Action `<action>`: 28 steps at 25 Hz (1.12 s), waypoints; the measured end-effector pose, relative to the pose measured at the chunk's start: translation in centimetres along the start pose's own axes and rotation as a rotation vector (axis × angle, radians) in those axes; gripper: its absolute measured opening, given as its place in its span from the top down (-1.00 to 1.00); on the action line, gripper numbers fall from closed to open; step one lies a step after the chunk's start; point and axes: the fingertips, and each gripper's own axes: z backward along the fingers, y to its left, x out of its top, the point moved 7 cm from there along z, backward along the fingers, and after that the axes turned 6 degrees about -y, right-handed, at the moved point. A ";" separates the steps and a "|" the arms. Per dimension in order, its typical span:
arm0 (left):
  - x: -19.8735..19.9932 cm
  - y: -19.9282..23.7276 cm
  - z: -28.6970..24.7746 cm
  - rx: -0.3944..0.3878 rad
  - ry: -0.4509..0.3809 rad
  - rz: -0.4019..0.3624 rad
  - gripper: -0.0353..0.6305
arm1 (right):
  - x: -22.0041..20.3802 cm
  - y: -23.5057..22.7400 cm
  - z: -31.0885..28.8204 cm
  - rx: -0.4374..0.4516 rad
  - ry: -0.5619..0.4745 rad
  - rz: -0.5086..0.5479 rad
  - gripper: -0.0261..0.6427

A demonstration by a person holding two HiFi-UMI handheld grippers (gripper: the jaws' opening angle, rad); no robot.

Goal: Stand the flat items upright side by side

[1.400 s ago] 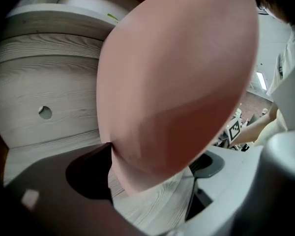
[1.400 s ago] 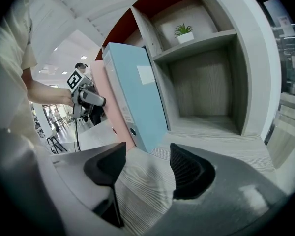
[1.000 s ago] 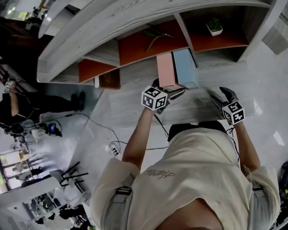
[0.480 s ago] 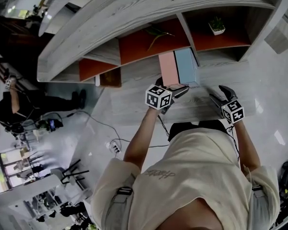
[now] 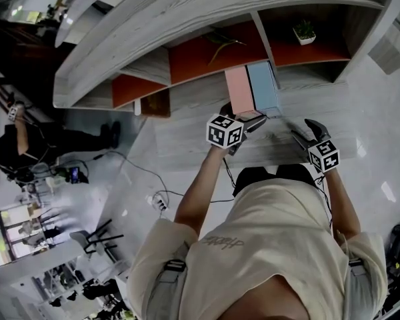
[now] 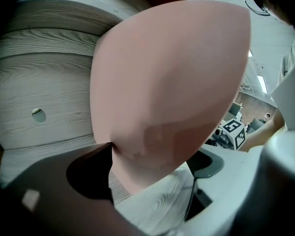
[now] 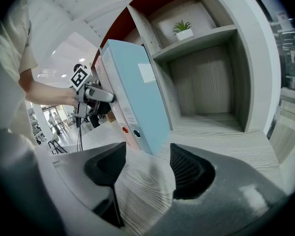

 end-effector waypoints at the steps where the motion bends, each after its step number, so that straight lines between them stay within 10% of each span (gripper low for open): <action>1: 0.1 0.0 0.3 -0.003 -0.007 0.002 -0.57 | 0.1 0.2 0.1 -0.002 -0.006 -0.004 0.08; 12: 0.0 -1.2 5.4 -0.028 -0.092 -0.018 -0.30 | 2.9 2.4 0.5 -0.129 -0.090 -0.026 0.13; 23: 1.6 -0.8 12.7 0.081 -0.270 -0.067 0.69 | 7.5 5.5 3.6 -0.242 -0.263 0.056 0.92; 28: 2.9 -0.7 14.2 0.101 -0.351 -0.071 0.85 | 11.2 7.5 4.9 -0.206 -0.359 0.072 0.92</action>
